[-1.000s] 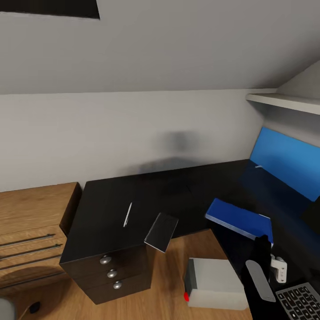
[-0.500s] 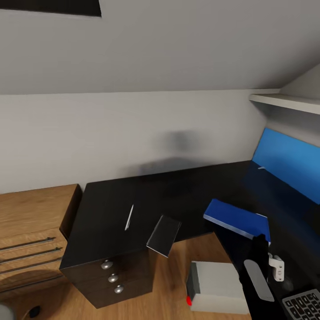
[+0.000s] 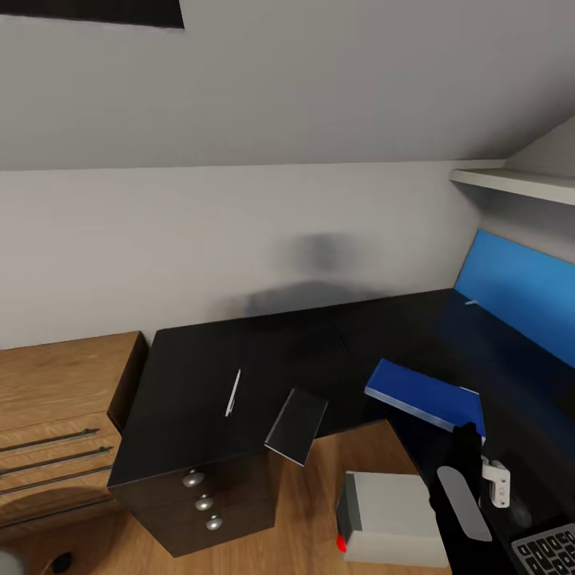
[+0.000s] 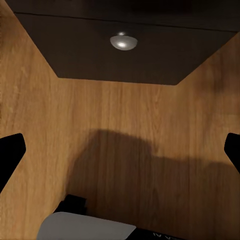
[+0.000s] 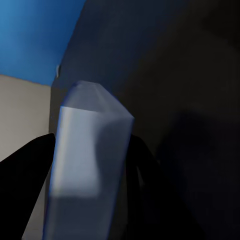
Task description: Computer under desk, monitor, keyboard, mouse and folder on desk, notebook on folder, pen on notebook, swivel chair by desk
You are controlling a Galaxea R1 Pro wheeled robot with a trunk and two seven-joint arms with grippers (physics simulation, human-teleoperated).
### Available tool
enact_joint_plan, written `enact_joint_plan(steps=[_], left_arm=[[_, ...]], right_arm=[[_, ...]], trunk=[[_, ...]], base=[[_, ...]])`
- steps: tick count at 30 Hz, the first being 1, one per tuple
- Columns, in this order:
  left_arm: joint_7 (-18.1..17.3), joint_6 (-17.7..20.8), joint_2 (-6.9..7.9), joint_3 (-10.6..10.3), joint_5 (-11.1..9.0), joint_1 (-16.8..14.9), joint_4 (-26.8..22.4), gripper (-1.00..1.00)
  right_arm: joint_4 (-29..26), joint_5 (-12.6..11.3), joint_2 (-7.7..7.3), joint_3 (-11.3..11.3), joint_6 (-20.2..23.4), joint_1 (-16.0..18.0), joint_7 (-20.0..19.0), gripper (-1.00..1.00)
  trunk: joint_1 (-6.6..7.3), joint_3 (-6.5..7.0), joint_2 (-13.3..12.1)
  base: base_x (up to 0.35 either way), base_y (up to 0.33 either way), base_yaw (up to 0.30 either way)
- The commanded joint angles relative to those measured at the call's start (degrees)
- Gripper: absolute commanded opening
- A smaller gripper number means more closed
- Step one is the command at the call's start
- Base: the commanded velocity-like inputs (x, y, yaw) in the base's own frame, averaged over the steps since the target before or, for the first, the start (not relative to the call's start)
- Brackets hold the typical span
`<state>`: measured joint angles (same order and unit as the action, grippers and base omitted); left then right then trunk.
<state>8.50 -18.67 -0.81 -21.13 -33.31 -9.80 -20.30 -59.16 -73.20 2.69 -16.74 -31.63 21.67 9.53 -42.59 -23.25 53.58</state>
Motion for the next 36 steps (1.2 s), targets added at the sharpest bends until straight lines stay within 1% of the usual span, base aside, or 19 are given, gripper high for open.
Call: enact_joint_plan(steps=[1, 10, 21, 31, 36], left_arm=[[0.46, -0.23, 0.04, -0.49, -0.26, -0.04, 0.0, 1.0], [0.58, -0.23, 0.1, -0.45, -0.26, -0.05, 0.0, 1.0], [0.63, -0.23, 0.11, -0.49, -0.09, -0.04, 0.0, 1.0], [0.81, -0.23, 0.11, -0.58, -0.25, -0.04, 0.0, 1.0], [0.75, -0.23, 0.11, -0.58, -0.26, -0.05, 0.0, 1.0]], right_arm=[[-0.08, -0.11, 0.05, -0.05, -0.09, 0.03, 0.19, -1.0], [-0.08, -0.11, 0.03, -0.05, -0.02, 0.03, 0.53, -1.0], [-0.13, -0.11, 0.03, -0.05, -0.01, 0.03, 0.83, -1.0], [-0.16, -0.05, 0.0, -0.11, -0.07, 0.03, 0.84, -1.0], [-0.19, -0.02, -0.05, -0.2, -0.23, 0.03, 0.84, -1.0]], trunk=[[0.0, -0.06, 0.04], [0.0, -0.06, 0.04], [0.0, -0.06, 0.04], [-2.2, -1.86, 4.06], [-2.2, -1.86, 4.06]], base=[[0.0, 0.0, 0.0], [-0.129, 0.0, 0.0], [-0.016, 0.0, 0.0], [0.0, 0.0, 0.0], [0.0, 0.0, 0.0]])
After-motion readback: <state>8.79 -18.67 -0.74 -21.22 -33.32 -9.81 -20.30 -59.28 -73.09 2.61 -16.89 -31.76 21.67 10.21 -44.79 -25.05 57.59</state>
